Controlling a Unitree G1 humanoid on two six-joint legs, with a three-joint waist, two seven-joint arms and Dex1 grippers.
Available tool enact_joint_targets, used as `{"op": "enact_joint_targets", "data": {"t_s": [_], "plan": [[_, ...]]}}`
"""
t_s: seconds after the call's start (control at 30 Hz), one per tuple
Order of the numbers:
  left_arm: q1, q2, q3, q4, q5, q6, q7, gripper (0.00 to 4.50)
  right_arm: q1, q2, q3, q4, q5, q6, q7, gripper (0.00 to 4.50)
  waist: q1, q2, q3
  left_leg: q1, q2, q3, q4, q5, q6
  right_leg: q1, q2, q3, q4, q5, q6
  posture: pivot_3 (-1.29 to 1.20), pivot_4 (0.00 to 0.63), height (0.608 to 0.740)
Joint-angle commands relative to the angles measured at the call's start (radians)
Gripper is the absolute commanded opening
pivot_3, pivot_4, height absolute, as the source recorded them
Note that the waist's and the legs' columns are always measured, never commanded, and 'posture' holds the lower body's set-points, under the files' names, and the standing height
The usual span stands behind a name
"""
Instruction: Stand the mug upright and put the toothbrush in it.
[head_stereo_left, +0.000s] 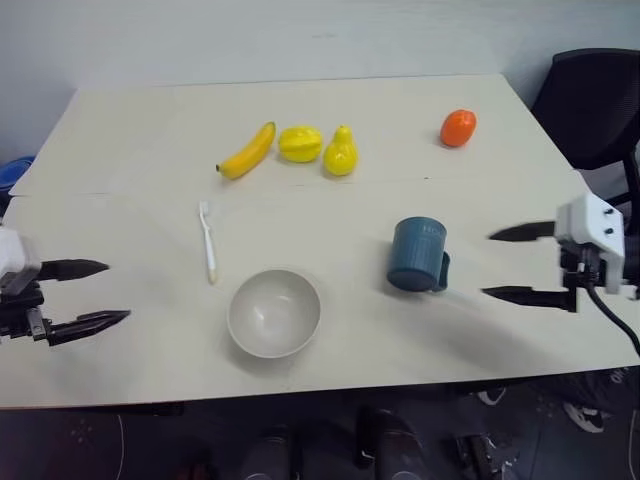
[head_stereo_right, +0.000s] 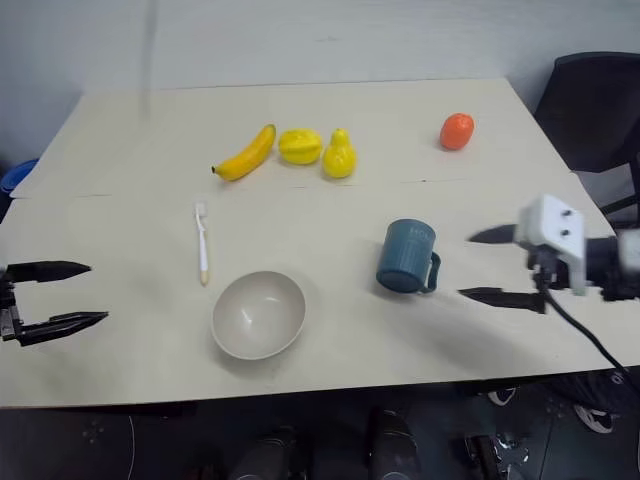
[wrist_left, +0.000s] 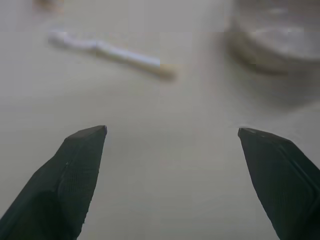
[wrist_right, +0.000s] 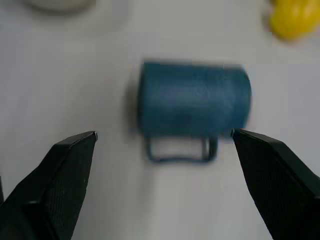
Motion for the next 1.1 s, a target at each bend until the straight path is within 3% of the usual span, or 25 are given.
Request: {"op": "enact_joint_targets", "data": {"t_s": [0.03,0.2,0.4,0.57,0.77,0.9,1.0,1.1], "plan": [[0.043,0.071,0.051,-0.135,-0.050,0.040,-0.150,4.50,-0.098,0.119,0.179,-0.157,0.016,-0.015,-0.002,4.11,-0.005,-0.001,0.000,0.000,0.001,0.000,0.000,0.000,-0.001,0.000,0.002,0.000,0.000,0.000,0.000,0.00,0.150,0.740],[0.024,0.137,0.046,-0.145,-0.024,0.034,-0.233,4.50,-0.213,0.295,0.400,-0.110,-0.134,-0.122,-0.018,2.68,0.002,0.000,0.000,-0.001,0.000,0.001,0.001,0.000,-0.001,-0.001,0.005,0.001,0.000,0.000,-0.001,0.00,0.150,0.740],[0.055,0.149,0.049,-0.155,0.002,0.025,-0.275,4.50,-0.263,0.448,0.577,-0.061,-0.254,-0.265,-0.003,2.68,0.002,-0.002,0.000,-0.002,0.001,0.000,0.002,0.000,-0.001,0.000,0.008,0.001,-0.001,-0.001,-0.001,0.00,0.150,0.740],[0.080,0.150,0.070,-0.178,-0.004,0.043,-0.286,4.50,-0.322,0.533,0.653,0.009,-0.296,-0.340,0.042,2.68,-0.003,-0.003,0.001,-0.002,0.001,0.002,0.002,0.000,-0.001,-0.001,0.011,0.003,-0.001,-0.001,-0.001,0.00,0.150,0.740],[0.076,0.145,0.067,-0.191,-0.006,0.050,-0.262,4.50,-0.382,0.639,0.758,0.153,-0.382,-0.435,0.071,2.68,-0.009,-0.003,0.001,-0.001,0.004,0.001,0.002,0.000,-0.002,-0.001,0.013,0.003,0.001,-0.001,-0.003,0.00,0.150,0.740],[0.068,0.137,0.069,-0.205,-0.010,0.059,-0.246,4.50,-0.408,0.728,0.826,0.318,-0.512,-0.558,0.006,2.68,-0.023,-0.004,0.000,-0.001,0.004,0.001,0.002,0.000,-0.002,-0.001,0.013,0.003,0.001,-0.002,-0.003,0.00,0.150,0.740],[0.053,0.133,0.065,-0.200,-0.005,0.052,-0.227,4.50,-0.420,0.760,0.831,0.384,-0.553,-0.588,-0.021,2.11,-0.024,-0.004,0.000,-0.001,0.004,0.002,0.002,0.000,-0.003,-0.002,0.013,0.004,0.001,-0.002,-0.003,0.00,0.150,0.740],[0.048,0.130,0.063,-0.202,-0.003,0.051,-0.221,4.50,-0.422,0.763,0.818,0.389,-0.535,-0.591,0.000,1.13,-0.024,-0.004,0.000,-0.001,0.005,0.002,0.002,0.000,-0.003,-0.002,0.013,0.004,0.001,-0.002,-0.003,0.00,0.150,0.740]]}}
